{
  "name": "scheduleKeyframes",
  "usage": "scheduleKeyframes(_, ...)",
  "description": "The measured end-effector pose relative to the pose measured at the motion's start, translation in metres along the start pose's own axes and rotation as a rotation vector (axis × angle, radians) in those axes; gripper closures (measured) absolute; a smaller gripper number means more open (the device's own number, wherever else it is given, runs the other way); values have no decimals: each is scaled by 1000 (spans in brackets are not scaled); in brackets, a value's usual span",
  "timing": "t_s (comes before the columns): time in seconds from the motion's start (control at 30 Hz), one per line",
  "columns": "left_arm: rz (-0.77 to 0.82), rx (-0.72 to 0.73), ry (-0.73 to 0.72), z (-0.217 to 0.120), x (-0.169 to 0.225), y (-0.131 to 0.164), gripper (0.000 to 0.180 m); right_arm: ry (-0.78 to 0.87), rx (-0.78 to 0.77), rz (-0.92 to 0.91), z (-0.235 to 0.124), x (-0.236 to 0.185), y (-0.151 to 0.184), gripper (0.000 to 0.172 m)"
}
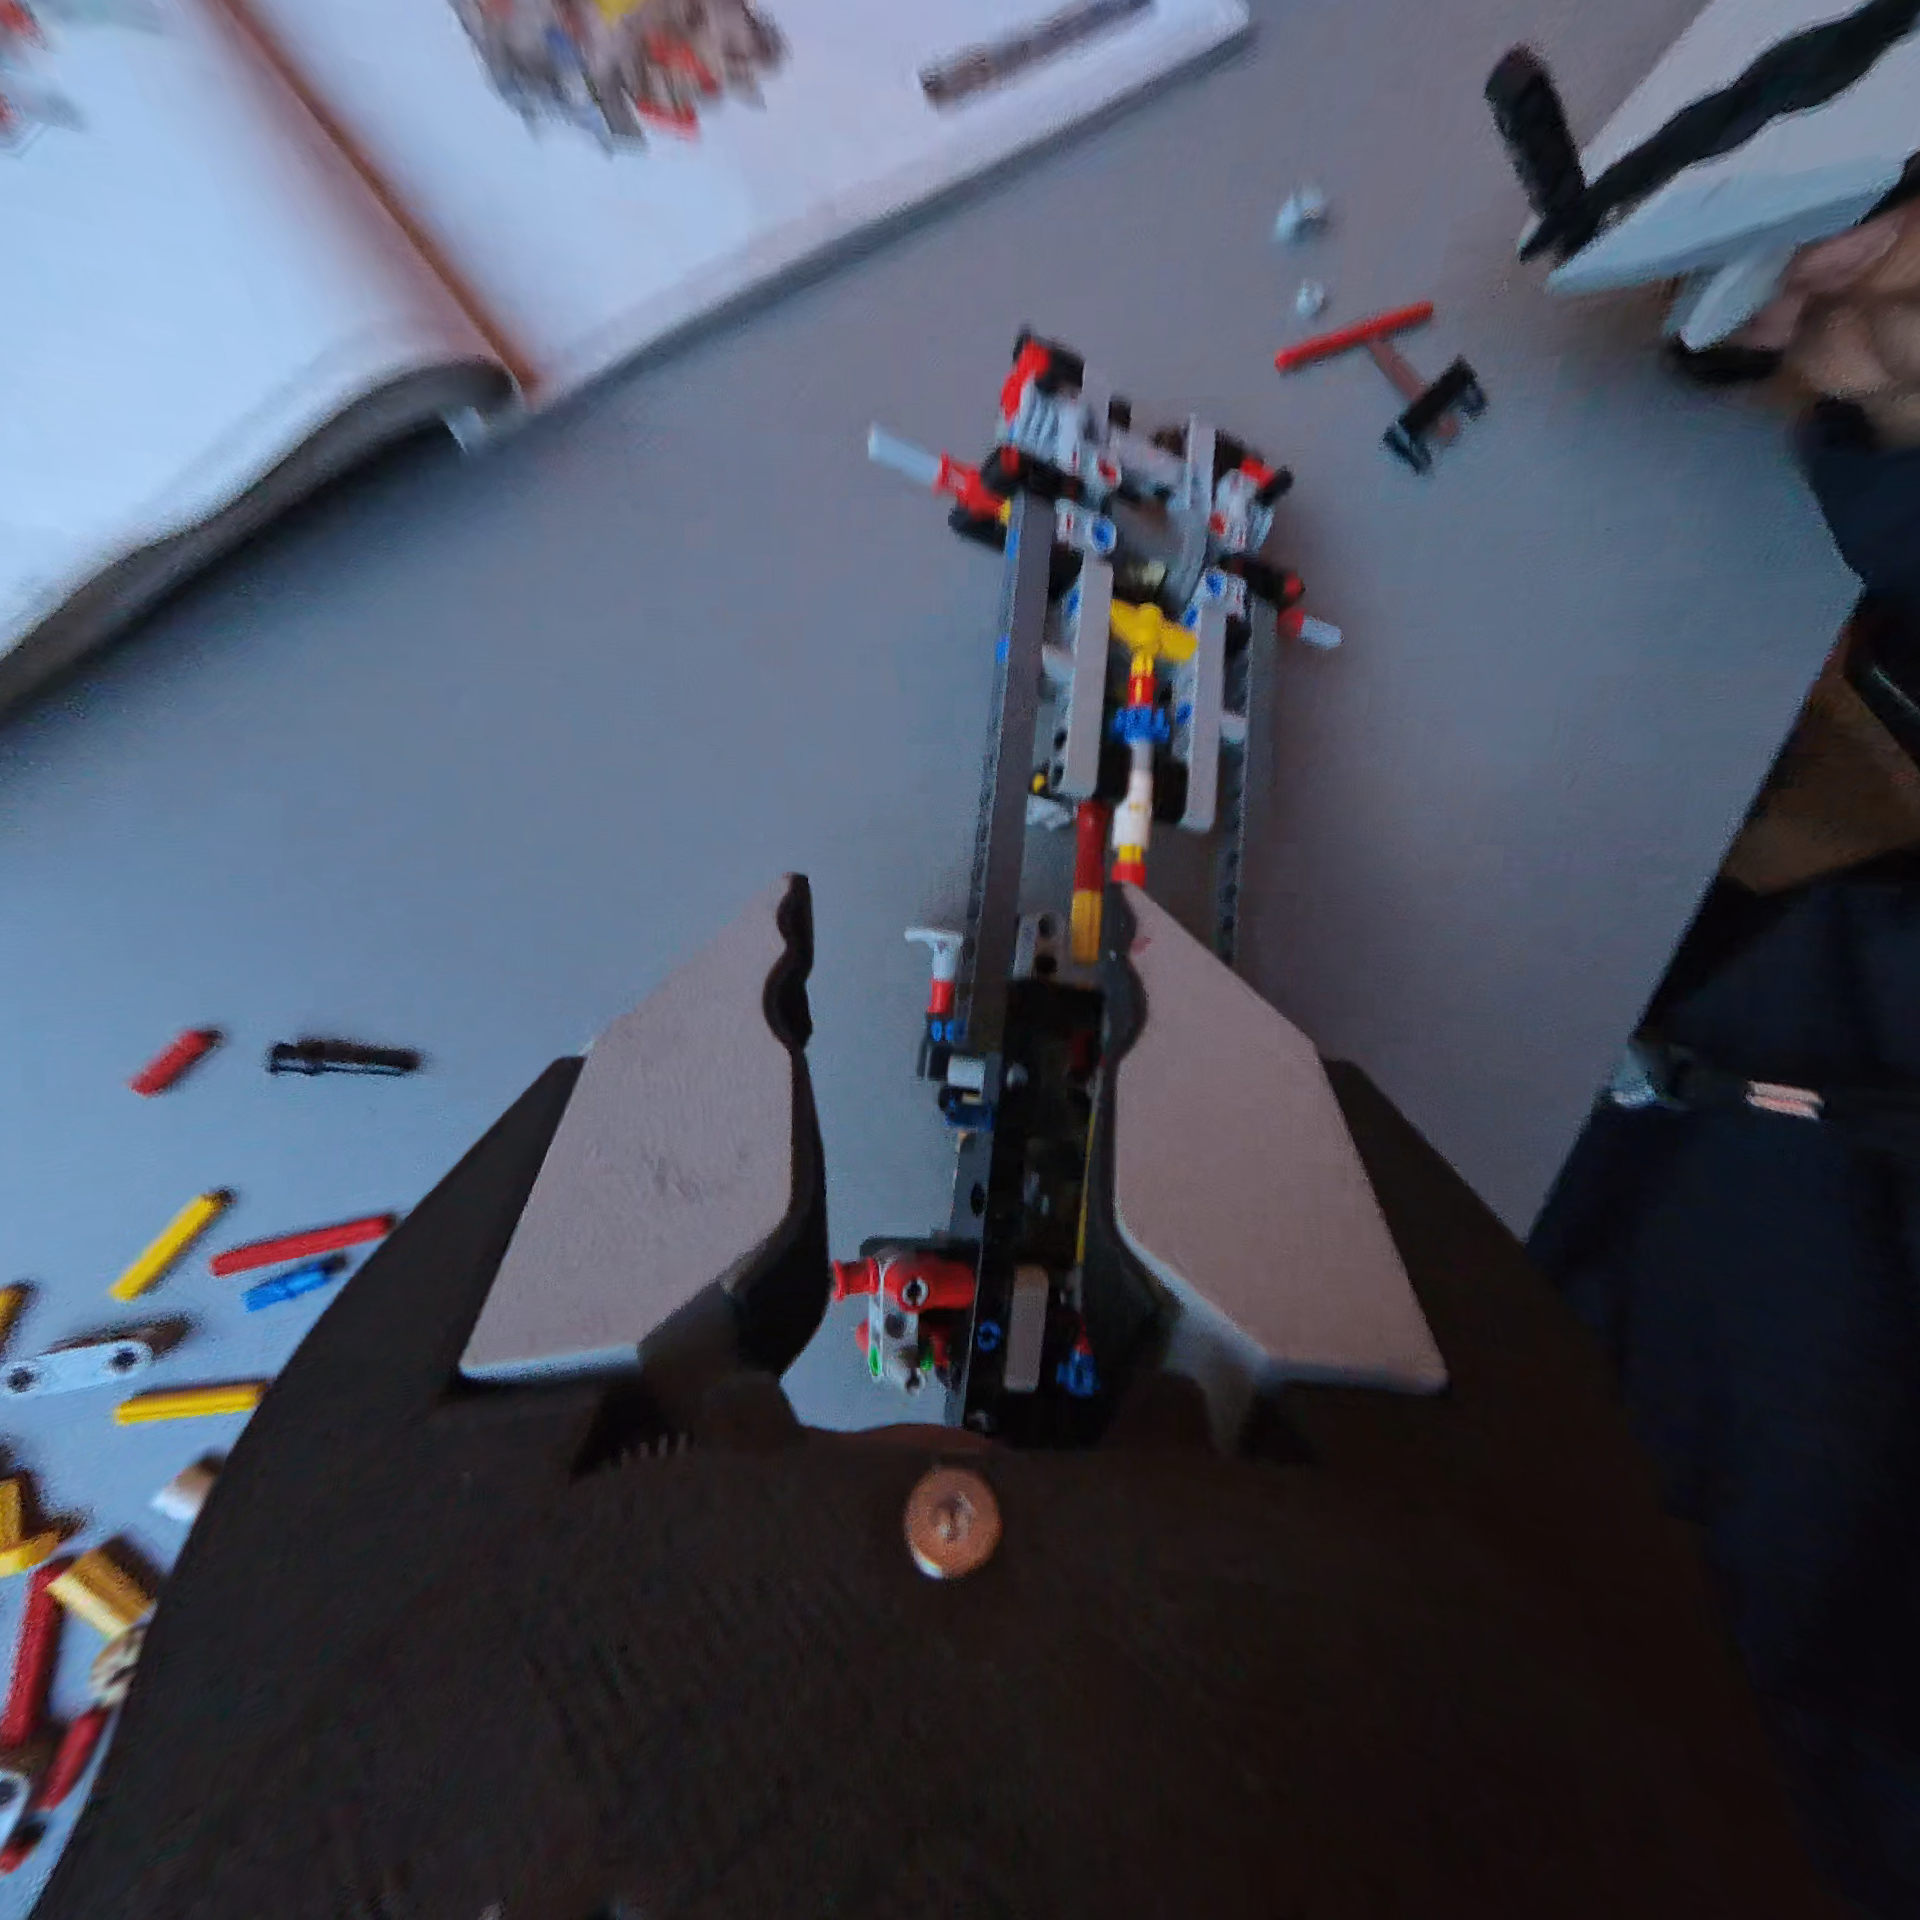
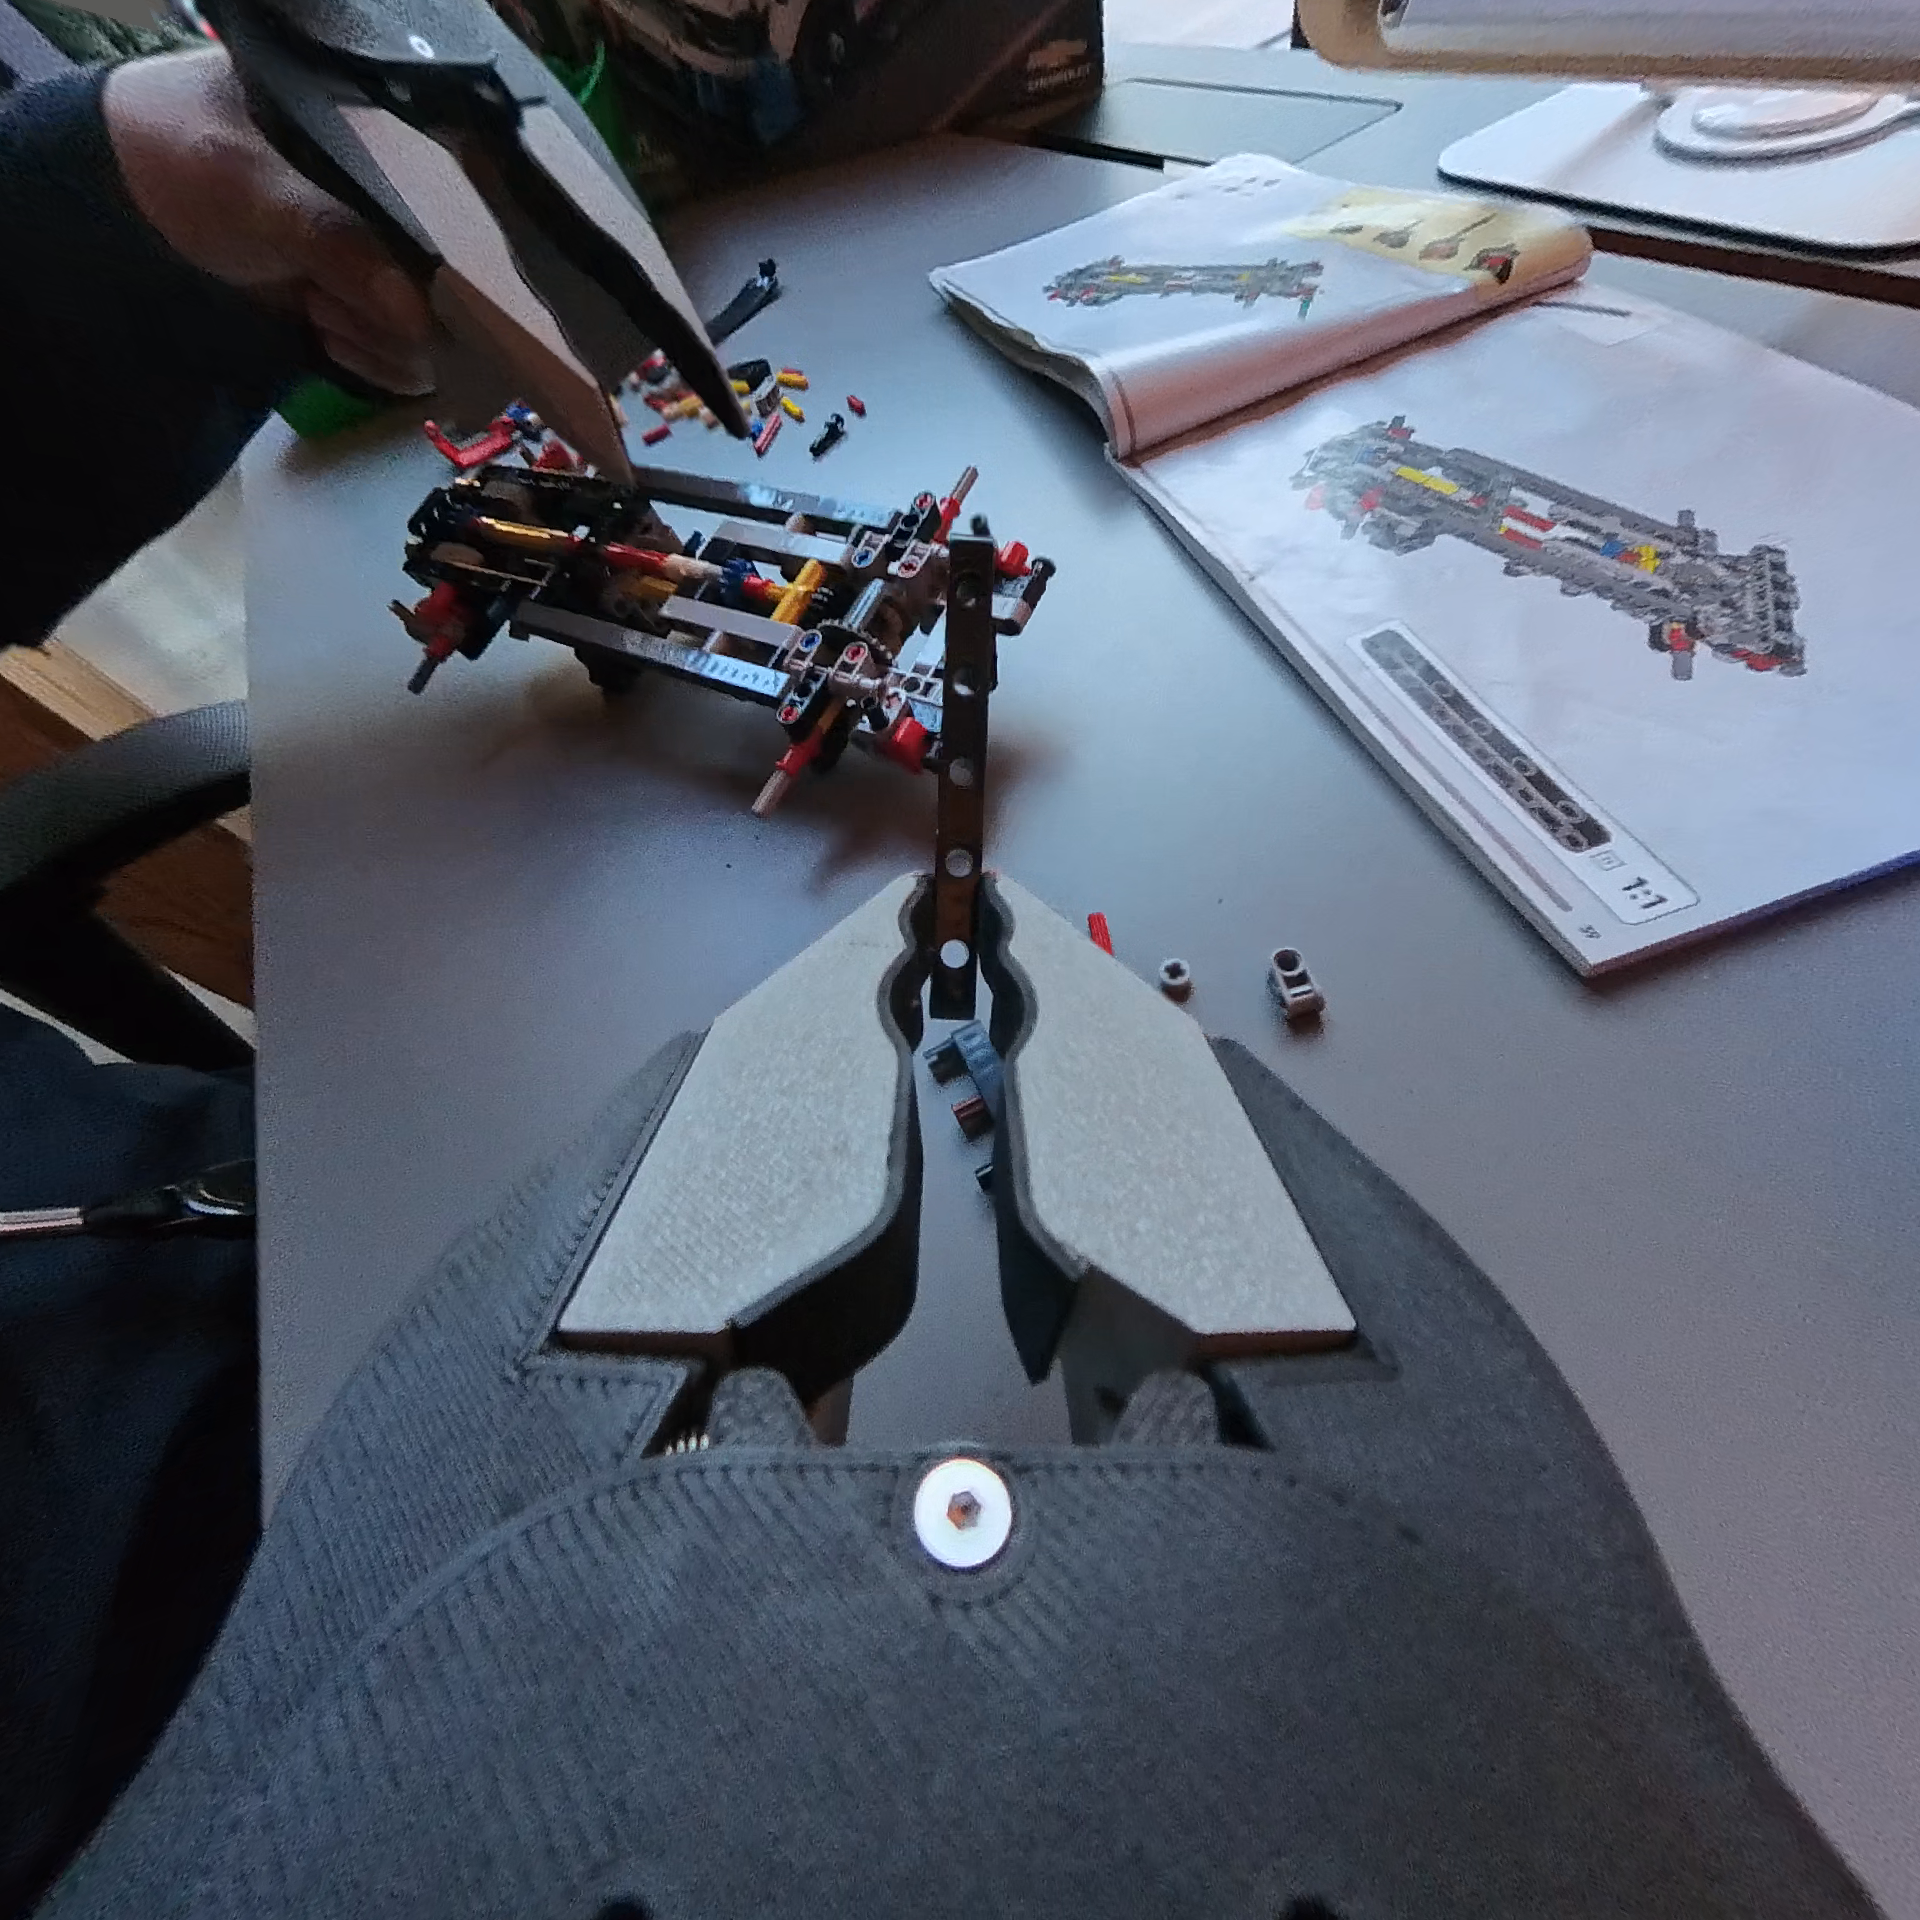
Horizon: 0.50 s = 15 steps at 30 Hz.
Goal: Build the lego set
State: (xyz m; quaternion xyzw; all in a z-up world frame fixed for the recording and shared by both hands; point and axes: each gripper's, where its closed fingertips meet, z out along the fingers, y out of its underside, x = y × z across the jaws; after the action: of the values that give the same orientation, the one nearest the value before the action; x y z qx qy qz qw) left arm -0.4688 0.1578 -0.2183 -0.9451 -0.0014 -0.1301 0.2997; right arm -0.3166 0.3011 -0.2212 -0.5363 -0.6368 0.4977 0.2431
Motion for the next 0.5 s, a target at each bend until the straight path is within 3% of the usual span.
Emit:
scheduleKeyframes(0.13,-55,-91,92,12,5,23,139,18,-14,-25,3,1,4,167)
scheduleKeyframes(0.37,-160,-56,215,6,38,38,155,43,-1,-44,2,3,2,167)
scheduleKeyframes(0.4,-166,-51,232,5,43,41,155,47,8,-47,1,4,1,166)
scheduleKeyframes(0.5,-202,-16,323,0,66,43,128,69,42,-53,-3,9,-3,166)
